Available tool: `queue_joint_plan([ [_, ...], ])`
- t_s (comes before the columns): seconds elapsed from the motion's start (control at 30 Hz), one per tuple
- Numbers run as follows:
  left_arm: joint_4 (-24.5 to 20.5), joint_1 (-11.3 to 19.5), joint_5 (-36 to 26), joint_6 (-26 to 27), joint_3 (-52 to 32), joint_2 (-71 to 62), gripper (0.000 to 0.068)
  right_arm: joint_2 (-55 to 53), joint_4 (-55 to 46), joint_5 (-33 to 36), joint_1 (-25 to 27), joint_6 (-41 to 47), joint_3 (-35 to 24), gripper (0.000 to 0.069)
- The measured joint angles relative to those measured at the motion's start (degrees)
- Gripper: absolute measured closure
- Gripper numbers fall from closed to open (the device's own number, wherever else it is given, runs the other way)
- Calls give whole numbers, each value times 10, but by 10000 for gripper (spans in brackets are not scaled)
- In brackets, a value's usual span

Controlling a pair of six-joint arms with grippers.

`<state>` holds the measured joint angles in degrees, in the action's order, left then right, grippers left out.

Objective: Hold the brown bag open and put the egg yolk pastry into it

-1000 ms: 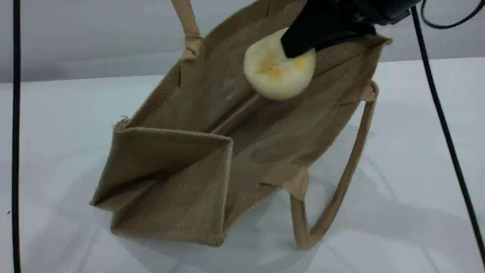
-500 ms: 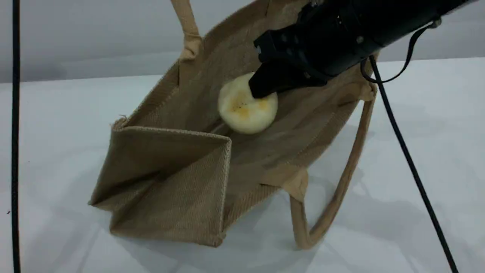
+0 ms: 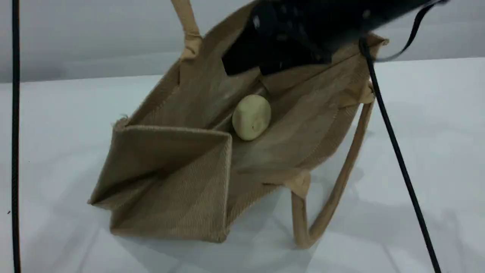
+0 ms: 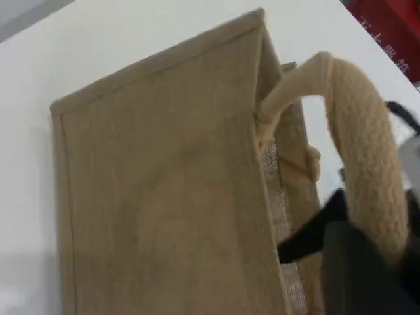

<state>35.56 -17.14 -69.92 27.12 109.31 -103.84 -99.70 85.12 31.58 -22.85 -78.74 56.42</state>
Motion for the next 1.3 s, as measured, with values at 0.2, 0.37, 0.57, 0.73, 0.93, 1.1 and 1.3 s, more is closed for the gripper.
queue_joint_plan([
  [0.2, 1, 28, 0, 10, 0, 14, 598, 85, -91, -16, 0, 62, 0, 235],
  [0.37, 3, 59, -1, 11, 0, 38, 598, 134, -131, -27, 0, 99, 0, 234],
  [0.57, 2, 68, -1, 13, 0, 53, 598, 141, -131, -29, 0, 101, 0, 234],
  [0.73, -9, 67, -1, 13, -10, 52, 598, 150, -130, -23, 0, 112, 0, 234],
  [0.93, 2, 67, 3, 13, -63, 49, 598, 208, -141, -19, 0, 113, 0, 234],
  [1.1, 30, 60, 29, 39, -131, 49, 598, 275, -196, -16, 0, 158, 0, 234],
  [1.3, 56, 30, 122, 90, -227, 49, 598, 355, -318, 9, 0, 256, 0, 234],
])
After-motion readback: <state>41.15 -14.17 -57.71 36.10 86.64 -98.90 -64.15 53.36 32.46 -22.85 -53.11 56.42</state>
